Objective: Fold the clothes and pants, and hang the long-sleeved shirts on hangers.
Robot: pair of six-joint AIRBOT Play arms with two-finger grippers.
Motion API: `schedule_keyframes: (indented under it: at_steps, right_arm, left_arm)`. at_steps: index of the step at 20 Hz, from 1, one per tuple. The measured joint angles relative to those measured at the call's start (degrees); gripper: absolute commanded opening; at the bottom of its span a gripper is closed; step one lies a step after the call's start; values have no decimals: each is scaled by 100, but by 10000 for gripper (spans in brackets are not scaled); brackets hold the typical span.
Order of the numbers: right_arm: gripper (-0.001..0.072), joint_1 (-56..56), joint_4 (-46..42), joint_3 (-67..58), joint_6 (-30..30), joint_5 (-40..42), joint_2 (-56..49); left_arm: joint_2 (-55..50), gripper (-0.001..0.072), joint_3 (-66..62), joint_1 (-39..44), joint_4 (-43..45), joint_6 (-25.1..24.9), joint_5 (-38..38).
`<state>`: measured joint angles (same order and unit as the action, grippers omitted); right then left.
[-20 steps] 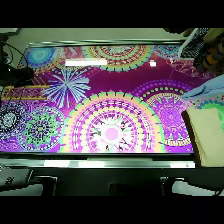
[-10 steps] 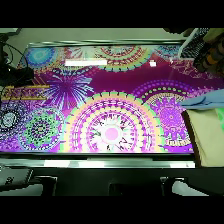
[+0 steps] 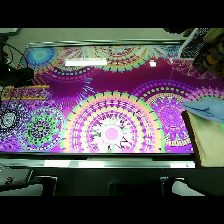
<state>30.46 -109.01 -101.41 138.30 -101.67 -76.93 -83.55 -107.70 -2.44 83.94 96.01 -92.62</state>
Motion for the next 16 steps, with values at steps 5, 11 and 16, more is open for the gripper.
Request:
schedule_keyframes:
  at_steps: [5, 11, 16]
  right_arm:
    - [42, 0, -625, 1353, -424, 101, 372]
    - [42, 0, -1080, 3045, -455, 542, 769]
    - [43, 0, -1294, 3812, -415, 822, 835]
  left_arm:
    - [0, 16, 0, 0, 0, 2, -7]
    - [0, 17, 0, 0, 0, 2, -37]
    - [0, 16, 0, 15, 0, 2, -42]
